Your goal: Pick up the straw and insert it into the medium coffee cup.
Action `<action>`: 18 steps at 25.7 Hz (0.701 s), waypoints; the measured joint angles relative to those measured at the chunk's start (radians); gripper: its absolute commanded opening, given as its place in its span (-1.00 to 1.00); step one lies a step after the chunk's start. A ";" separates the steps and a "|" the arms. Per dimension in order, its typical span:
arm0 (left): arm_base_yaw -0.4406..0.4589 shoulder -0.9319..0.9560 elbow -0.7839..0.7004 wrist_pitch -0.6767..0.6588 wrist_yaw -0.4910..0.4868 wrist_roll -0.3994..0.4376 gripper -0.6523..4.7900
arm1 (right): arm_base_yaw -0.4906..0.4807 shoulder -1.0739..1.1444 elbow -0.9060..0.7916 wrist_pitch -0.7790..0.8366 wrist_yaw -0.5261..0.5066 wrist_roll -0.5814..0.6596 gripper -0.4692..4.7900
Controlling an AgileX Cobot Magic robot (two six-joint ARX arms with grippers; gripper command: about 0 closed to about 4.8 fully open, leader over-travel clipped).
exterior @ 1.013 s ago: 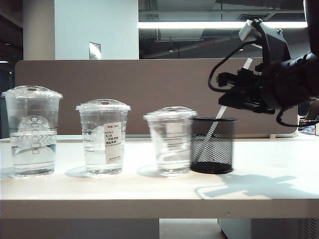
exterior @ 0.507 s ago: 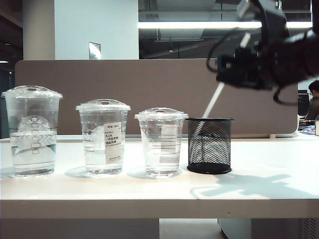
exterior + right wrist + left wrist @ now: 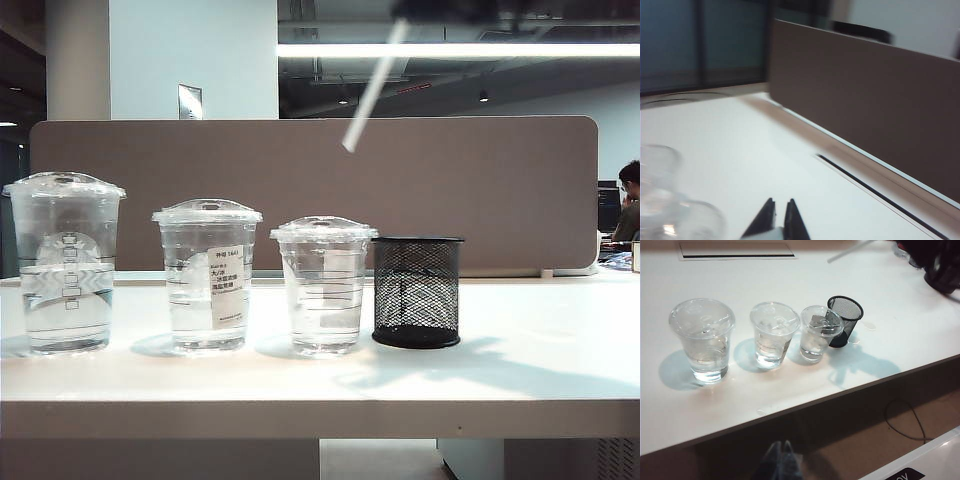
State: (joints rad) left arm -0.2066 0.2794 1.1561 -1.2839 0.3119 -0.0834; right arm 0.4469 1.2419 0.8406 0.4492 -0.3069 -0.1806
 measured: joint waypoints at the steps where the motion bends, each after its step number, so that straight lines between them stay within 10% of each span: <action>1: 0.000 0.000 0.000 0.000 0.000 0.000 -0.78 | 0.000 0.000 0.048 -0.063 -0.030 0.000 -0.67; 18: 0.000 0.000 0.000 0.000 0.000 0.000 -0.78 | 0.194 0.177 0.243 -0.284 -0.099 0.000 -0.67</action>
State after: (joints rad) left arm -0.2066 0.2794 1.1561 -1.2842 0.3119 -0.0837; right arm 0.6407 1.4189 1.0840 0.1650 -0.4061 -0.1810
